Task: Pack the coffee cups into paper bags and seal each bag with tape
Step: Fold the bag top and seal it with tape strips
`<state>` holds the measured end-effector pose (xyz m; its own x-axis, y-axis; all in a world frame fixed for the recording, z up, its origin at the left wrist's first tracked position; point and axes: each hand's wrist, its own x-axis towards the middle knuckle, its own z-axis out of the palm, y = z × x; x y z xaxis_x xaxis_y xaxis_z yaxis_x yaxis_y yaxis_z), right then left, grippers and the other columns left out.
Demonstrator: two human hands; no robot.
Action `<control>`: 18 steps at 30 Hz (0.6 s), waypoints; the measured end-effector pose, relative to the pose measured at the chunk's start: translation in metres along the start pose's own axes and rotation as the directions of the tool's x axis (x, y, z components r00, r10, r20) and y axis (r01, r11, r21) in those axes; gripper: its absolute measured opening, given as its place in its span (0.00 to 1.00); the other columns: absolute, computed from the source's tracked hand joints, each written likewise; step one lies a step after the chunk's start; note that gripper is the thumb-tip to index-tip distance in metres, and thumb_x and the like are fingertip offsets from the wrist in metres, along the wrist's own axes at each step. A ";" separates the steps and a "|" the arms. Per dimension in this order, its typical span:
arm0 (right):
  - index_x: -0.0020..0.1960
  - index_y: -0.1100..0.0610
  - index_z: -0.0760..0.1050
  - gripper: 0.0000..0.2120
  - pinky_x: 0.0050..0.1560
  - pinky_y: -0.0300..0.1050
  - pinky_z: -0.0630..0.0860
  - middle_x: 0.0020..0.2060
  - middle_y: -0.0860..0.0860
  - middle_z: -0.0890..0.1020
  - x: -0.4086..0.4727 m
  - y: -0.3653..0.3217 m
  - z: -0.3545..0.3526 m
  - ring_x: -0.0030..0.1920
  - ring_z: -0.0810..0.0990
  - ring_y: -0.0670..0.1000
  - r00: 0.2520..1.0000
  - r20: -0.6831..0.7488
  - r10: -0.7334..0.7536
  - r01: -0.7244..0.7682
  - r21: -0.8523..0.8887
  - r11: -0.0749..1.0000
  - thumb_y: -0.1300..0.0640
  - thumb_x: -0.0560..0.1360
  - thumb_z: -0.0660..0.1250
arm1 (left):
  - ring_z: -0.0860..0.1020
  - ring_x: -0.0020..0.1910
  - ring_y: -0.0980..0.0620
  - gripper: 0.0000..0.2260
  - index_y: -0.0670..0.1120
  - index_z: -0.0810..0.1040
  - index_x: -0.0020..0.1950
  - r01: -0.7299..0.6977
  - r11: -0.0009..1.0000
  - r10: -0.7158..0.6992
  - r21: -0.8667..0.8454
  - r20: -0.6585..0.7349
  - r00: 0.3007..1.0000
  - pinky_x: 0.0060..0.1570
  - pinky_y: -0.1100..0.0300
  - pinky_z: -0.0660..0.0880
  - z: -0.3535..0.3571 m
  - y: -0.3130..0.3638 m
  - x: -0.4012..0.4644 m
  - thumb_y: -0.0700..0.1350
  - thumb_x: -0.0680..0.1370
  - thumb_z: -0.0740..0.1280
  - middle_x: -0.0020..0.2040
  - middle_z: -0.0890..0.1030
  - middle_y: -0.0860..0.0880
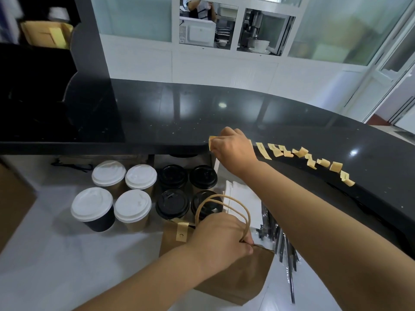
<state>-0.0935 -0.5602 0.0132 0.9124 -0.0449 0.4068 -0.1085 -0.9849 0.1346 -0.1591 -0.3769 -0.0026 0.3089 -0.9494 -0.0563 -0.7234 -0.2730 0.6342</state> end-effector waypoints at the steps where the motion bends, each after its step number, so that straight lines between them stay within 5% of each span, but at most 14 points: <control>1: 0.46 0.57 0.80 0.10 0.48 0.48 0.66 0.42 0.51 0.83 0.000 0.000 -0.001 0.52 0.74 0.54 0.999 0.041 0.005 -0.005 -0.014 1.000 0.57 0.78 0.61 | 0.78 0.49 0.56 0.09 0.51 0.83 0.52 0.000 1.000 0.000 0.003 0.004 1.000 0.52 0.61 0.75 0.000 0.000 0.000 0.50 0.77 0.66 0.48 0.83 0.53; 5: 0.54 0.56 0.75 0.10 0.58 0.46 0.63 0.54 0.53 0.80 0.001 0.000 0.000 0.61 0.70 0.52 0.994 0.105 0.035 -0.033 -0.019 0.999 0.55 0.79 0.57 | 0.78 0.49 0.56 0.09 0.51 0.83 0.53 0.001 1.000 -0.001 0.018 0.013 1.000 0.53 0.60 0.75 0.000 0.000 0.001 0.50 0.77 0.65 0.48 0.83 0.53; 9: 0.58 0.54 0.73 0.15 0.63 0.49 0.61 0.60 0.52 0.77 -0.001 0.004 -0.007 0.67 0.65 0.51 0.972 0.227 0.062 -0.084 0.089 0.992 0.49 0.74 0.65 | 0.78 0.49 0.57 0.09 0.51 0.83 0.53 -0.001 1.000 0.001 0.022 0.019 1.000 0.53 0.63 0.74 0.001 0.000 0.001 0.50 0.77 0.66 0.49 0.83 0.53; 13: 0.61 0.51 0.75 0.17 0.63 0.50 0.61 0.61 0.47 0.78 -0.016 0.022 -0.026 0.67 0.66 0.50 0.976 0.089 0.197 -0.209 0.159 0.965 0.50 0.73 0.68 | 0.78 0.49 0.57 0.09 0.49 0.84 0.50 -0.004 1.000 0.004 0.012 0.013 1.000 0.54 0.60 0.74 0.002 0.000 0.001 0.49 0.76 0.66 0.48 0.84 0.54; 18: 0.61 0.51 0.76 0.19 0.63 0.51 0.59 0.58 0.47 0.79 -0.052 0.045 -0.037 0.65 0.66 0.51 0.945 0.086 0.314 -0.315 -0.003 0.949 0.46 0.72 0.69 | 0.79 0.49 0.56 0.09 0.50 0.84 0.49 0.006 1.000 -0.007 0.020 0.020 1.000 0.54 0.59 0.75 0.003 -0.001 0.002 0.49 0.76 0.66 0.48 0.84 0.53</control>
<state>-0.1601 -0.5962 0.0312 0.8626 -0.3665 0.3487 -0.3919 -0.9200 0.0026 -0.1597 -0.3786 -0.0055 0.3013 -0.9505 -0.0760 -0.7336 -0.2820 0.6183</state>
